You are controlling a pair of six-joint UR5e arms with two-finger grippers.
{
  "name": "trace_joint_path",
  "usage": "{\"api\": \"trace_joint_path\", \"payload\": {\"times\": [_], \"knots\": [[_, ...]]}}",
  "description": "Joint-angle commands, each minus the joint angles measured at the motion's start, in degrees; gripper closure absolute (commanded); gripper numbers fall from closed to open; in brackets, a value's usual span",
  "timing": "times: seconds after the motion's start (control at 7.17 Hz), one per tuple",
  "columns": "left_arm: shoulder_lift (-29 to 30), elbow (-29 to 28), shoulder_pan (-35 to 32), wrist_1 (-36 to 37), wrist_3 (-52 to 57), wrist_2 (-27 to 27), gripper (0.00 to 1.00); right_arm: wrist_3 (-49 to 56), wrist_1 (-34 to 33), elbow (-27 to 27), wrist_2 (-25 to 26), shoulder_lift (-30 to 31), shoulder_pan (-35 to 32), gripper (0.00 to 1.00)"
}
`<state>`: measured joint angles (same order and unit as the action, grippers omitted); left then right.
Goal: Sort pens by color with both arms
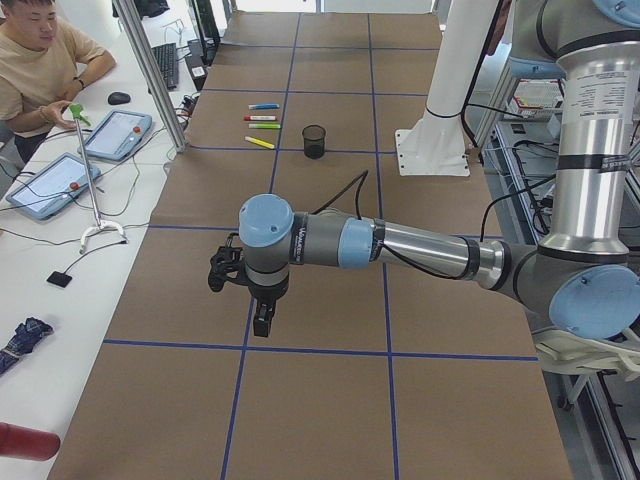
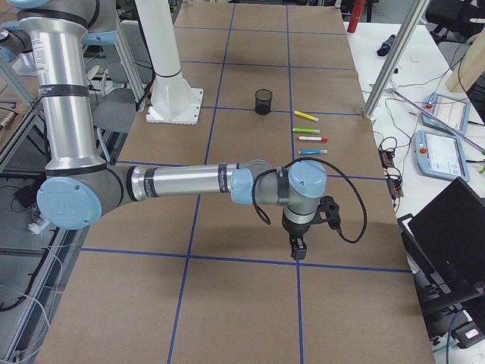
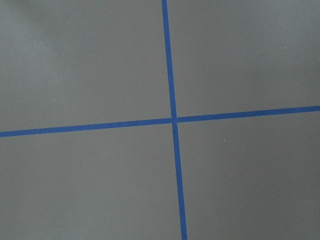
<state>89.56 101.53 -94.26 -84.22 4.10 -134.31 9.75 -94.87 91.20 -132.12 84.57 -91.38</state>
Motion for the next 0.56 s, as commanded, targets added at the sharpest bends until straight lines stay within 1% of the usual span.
{"api": "trace_joint_path", "payload": {"times": [0.0,0.42], "knots": [[0.0,0.1,0.0,-0.6,0.0,0.0,0.00,0.0,0.4,0.0,-0.1,0.1,0.1,0.00],[-0.4,0.1,0.0,-1.5,0.1,0.0,0.00,0.0,1.3,0.0,-0.1,0.6,0.1,0.00]]}}
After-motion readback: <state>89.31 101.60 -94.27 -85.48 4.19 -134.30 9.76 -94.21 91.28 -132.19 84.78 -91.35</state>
